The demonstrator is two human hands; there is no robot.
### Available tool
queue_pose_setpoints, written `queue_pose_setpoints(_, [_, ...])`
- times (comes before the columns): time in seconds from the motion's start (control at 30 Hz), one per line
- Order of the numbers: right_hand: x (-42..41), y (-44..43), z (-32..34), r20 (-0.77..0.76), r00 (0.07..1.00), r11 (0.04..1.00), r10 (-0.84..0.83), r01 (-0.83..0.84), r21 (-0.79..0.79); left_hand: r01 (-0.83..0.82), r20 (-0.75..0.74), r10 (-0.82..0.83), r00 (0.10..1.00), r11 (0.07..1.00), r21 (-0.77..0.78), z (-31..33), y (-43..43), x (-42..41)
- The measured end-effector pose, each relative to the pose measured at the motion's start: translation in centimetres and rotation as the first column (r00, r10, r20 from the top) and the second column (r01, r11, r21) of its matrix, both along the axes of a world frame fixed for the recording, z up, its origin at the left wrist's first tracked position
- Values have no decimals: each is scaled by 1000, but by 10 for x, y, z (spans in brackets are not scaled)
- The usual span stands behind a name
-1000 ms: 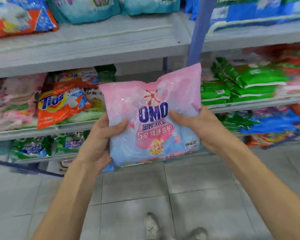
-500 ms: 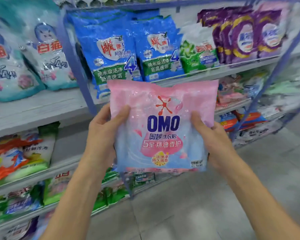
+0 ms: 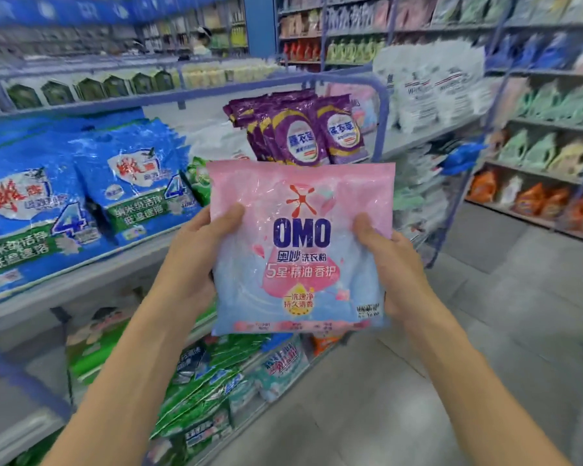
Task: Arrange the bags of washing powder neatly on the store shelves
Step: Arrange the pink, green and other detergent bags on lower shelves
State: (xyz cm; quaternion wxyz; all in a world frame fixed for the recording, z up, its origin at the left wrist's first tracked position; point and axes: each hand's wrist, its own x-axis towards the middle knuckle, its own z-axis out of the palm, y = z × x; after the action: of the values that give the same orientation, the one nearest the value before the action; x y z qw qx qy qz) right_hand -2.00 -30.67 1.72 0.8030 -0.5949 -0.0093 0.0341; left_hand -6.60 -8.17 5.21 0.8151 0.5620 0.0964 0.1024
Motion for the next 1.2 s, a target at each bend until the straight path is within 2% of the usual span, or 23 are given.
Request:
queue_pose_setpoints(0.2, [76, -71, 11, 36, 998, 999, -52, 52, 3, 52, -22, -53, 998, 998, -31, 3, -66, 99])
queue_pose_setpoints(0.33, [142, -118, 15, 71, 993, 996, -89, 90, -6, 68, 15, -67, 998, 996, -56, 1, -112, 173])
queue_pose_setpoints(0.53, [250, -197, 25, 15, 993, 993, -116, 116, -7, 147, 80, -141, 987, 986, -76, 5, -183, 292])
queue_pose_setpoints(0.7, [333, -257, 12, -10, 994, 994, -110, 110, 18, 188, 53, -184, 981, 979, -83, 2, -236, 376])
queue_pose_setpoints(0.9, [448, -324, -4, -31, 999, 999, -41, 41, 17, 125, 51, -122, 991, 991, -48, -8, -296, 476])
queue_pose_setpoints(1.03, [533, -366, -3, 21, 998, 998, 60, -59, -37, 1, 50, 0, 999, 1000, -8, -11, -339, 534])
queue_pose_setpoints(1.2, [627, -391, 19, 18, 995, 988, 101, -98, -117, -141, 82, 141, 987, 990, -6, -4, -382, 595])
